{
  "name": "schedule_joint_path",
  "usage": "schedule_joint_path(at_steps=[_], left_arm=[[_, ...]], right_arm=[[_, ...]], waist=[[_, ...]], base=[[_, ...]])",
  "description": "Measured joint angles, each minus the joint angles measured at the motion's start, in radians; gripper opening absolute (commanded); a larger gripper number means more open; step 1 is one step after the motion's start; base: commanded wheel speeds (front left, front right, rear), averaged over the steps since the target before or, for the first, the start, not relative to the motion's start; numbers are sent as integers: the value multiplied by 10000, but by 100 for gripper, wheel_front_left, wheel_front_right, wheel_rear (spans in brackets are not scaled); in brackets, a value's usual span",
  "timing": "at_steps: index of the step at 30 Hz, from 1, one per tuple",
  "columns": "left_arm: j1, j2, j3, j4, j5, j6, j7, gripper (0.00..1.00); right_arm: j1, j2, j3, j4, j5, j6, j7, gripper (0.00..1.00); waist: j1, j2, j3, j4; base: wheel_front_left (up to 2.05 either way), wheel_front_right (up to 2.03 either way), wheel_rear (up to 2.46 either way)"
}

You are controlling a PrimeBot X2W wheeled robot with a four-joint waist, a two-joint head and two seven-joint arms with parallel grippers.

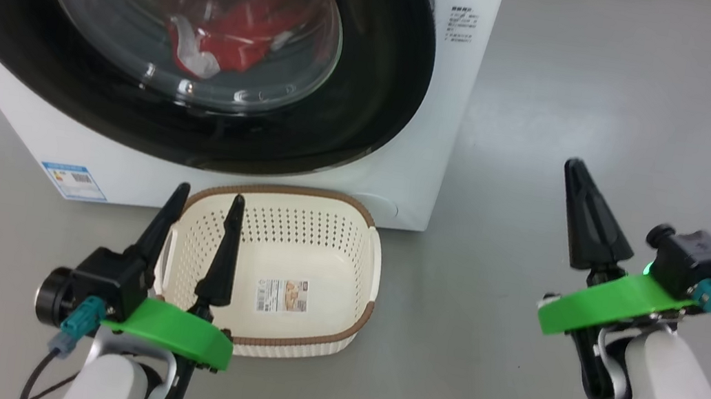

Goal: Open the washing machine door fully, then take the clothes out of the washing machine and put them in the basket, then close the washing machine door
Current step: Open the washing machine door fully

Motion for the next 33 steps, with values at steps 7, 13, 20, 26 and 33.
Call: schedule_joint_path(at_steps=[7,13,20,26,33], left_arm=[[-278,6,-77,-259,2,-13,-2,100],[-409,13,-182,-761,0,-13,-31,100],[-460,17,-318,-1386,0,-13,-42,100],[-656,17,-433,-1620,0,-12,-42,100],[-794,17,-543,-1764,2,-12,-42,100]], right_arm=[[-787,-27,230,201,2815,0,-2,0],[-1604,-52,545,617,4926,0,-2,0],[-2621,-113,738,500,8038,0,911,0],[-3058,-451,441,222,9478,0,1718,0],[-3751,-746,88,221,11179,-2,3258,0]], waist=[[0,0,561,219],[0,0,931,492],[0,0,1499,762],[0,0,1955,961],[0,0,2571,1243]], base=[[0,0,0],[0,0,0],[0,0,0],[0,0,0],[0,0,0]])
